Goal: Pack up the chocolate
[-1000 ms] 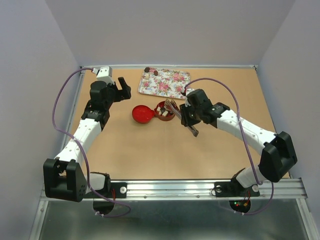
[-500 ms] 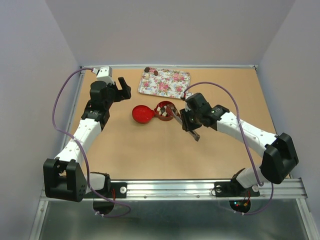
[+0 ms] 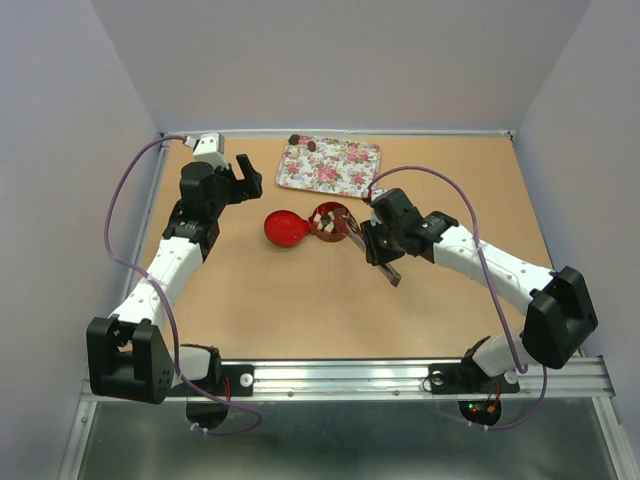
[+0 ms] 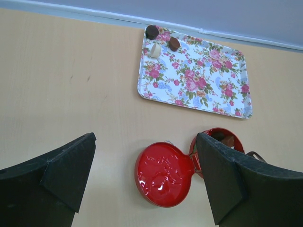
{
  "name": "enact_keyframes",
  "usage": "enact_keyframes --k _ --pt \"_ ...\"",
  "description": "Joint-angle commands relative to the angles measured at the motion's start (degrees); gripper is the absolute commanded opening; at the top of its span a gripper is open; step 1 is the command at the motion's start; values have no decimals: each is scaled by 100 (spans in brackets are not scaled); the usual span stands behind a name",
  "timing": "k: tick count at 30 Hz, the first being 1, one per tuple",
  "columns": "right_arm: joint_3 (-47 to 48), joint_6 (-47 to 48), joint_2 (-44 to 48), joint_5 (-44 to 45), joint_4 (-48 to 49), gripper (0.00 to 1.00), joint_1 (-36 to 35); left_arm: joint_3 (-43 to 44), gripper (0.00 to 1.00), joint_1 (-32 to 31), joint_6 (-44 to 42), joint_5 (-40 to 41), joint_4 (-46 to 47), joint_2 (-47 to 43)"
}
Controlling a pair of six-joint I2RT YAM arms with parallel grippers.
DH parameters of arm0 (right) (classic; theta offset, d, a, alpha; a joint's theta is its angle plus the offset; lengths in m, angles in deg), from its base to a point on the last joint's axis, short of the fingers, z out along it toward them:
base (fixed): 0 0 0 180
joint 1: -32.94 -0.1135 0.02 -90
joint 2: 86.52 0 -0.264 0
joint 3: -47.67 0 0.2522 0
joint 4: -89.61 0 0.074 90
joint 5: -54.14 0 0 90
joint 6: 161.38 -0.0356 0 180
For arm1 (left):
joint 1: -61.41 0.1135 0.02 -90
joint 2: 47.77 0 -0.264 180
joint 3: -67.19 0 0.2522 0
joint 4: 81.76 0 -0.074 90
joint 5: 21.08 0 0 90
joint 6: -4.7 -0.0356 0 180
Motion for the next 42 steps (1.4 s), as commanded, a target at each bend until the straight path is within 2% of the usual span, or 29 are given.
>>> enact_keyframes --k 1,16,28,34,42 --pt "138 48 -12 97 30 32 -74 350 99 20 32 -52 145 -212" --pt "191 13 -65 194 4 48 -110 341 99 20 41 -69 136 -221" --pt "384 -13 67 335 -5 49 -110 341 99 20 41 -69 145 -247" --pt "779 13 375 773 -5 49 -110 341 99 20 59 -69 145 -238" --pt "1131 188 60 958 4 47 -119 332 99 20 41 -61 136 -256"
